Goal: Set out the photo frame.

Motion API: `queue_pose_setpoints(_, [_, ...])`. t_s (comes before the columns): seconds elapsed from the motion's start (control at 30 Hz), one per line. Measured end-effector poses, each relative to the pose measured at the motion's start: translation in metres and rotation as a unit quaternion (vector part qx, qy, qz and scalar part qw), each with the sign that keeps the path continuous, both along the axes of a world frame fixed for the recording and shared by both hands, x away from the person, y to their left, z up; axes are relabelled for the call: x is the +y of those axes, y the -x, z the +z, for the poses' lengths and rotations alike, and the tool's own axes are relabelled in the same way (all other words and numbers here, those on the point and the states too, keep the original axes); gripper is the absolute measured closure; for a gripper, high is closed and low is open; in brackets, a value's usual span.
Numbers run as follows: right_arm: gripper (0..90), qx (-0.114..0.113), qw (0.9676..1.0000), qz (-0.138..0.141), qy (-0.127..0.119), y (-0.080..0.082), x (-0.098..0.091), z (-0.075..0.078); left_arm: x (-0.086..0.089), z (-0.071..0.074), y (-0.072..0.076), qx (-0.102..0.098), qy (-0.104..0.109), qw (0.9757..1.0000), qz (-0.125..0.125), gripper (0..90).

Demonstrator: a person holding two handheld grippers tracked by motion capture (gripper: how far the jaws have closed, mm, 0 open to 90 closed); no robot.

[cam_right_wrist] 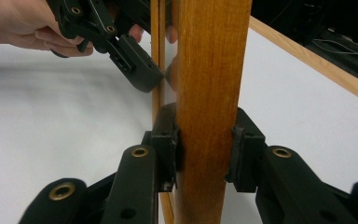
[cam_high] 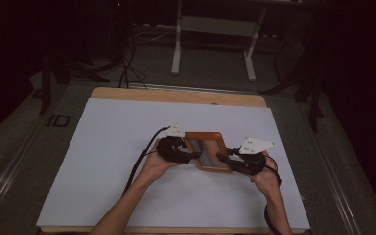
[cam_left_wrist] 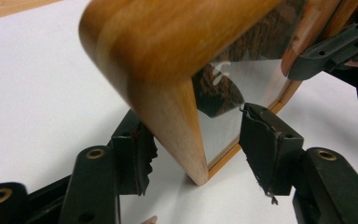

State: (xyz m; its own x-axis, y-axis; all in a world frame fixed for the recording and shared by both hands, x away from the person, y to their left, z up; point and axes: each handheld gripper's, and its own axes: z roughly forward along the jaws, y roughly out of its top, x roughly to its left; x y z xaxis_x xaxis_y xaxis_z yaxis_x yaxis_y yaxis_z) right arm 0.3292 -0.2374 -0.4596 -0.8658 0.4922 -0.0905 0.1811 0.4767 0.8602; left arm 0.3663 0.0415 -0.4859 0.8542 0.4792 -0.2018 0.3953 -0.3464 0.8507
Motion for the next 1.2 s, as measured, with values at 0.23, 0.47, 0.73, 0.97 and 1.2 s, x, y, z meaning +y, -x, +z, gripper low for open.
queue_pose_setpoints(0.23, [67.4,0.009,0.9999,-0.009,-0.003,0.000,-0.006,-0.003,-0.003,0.000,0.002,-0.006,-0.008,0.9999,0.007,50.4])
queue_pose_setpoints(0.47, [67.4,0.028,0.9991,-0.025,-0.017,-0.002,-0.012,-0.006,-0.002,-0.001,0.002,-0.008,-0.019,0.9996,0.020,61.6])
queue_pose_setpoints(0.73, [67.5,0.021,0.9996,-0.018,-0.011,-0.002,-0.012,-0.005,-0.003,-0.004,-0.004,0.010,0.007,0.9998,0.017,45.9])
queue_pose_setpoints(0.97, [67.7,0.014,0.9998,-0.007,-0.008,0.000,-0.013,-0.006,-0.006,-0.004,-0.008,0.006,0.023,0.9997,0.002,32.1])
queue_pose_setpoints(1.2, [67.7,0.007,1.0000,-0.002,-0.006,0.000,-0.011,-0.006,-0.022,-0.001,-0.004,-0.014,0.018,0.9995,-0.020,33.8])
